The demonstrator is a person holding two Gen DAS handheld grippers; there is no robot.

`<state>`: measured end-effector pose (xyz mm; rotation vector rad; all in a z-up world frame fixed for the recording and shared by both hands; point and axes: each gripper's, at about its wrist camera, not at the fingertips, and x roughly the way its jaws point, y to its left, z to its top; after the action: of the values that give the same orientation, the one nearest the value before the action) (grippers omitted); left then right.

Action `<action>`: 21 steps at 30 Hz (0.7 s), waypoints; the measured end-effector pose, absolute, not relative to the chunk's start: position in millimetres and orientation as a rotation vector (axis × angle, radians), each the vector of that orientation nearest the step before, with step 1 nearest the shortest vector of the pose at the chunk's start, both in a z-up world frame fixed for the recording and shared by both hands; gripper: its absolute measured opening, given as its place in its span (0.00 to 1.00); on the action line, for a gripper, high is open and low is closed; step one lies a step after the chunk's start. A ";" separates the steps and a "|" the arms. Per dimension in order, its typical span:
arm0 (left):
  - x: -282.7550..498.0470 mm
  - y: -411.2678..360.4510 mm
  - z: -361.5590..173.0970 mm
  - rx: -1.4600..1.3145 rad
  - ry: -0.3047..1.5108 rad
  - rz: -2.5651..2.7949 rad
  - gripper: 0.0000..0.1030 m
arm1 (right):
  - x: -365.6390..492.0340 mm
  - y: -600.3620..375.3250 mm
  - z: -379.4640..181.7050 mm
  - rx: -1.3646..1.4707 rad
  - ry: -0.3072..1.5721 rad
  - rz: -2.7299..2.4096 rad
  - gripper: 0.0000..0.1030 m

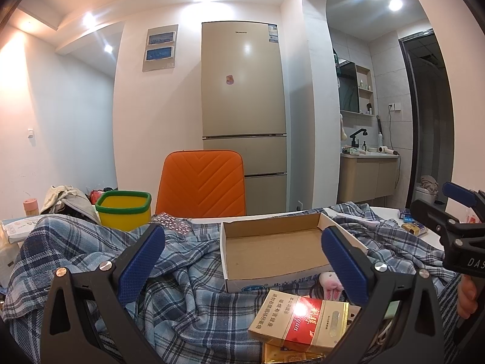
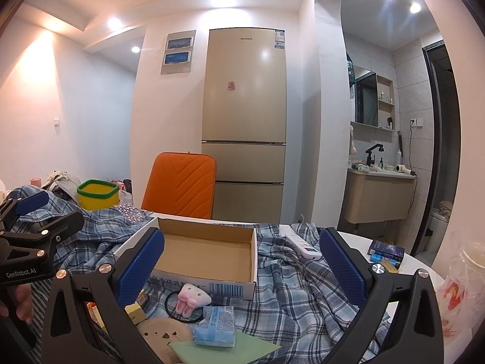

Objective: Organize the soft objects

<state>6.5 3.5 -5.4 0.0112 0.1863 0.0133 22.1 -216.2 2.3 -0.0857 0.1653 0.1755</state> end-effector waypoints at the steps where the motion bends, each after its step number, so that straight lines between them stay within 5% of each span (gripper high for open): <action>1: 7.1 3.9 -5.7 0.011 0.187 0.012 1.00 | 22.7 -215.9 2.2 -0.086 0.165 0.176 1.00; 21: 7.0 4.8 -3.4 0.007 0.197 -0.025 1.00 | 27.1 -210.7 0.1 -0.109 0.203 0.156 1.00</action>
<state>7.0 4.8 -3.4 0.0073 0.1968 -0.0251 27.1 -210.7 0.1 -0.1093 0.2031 0.1555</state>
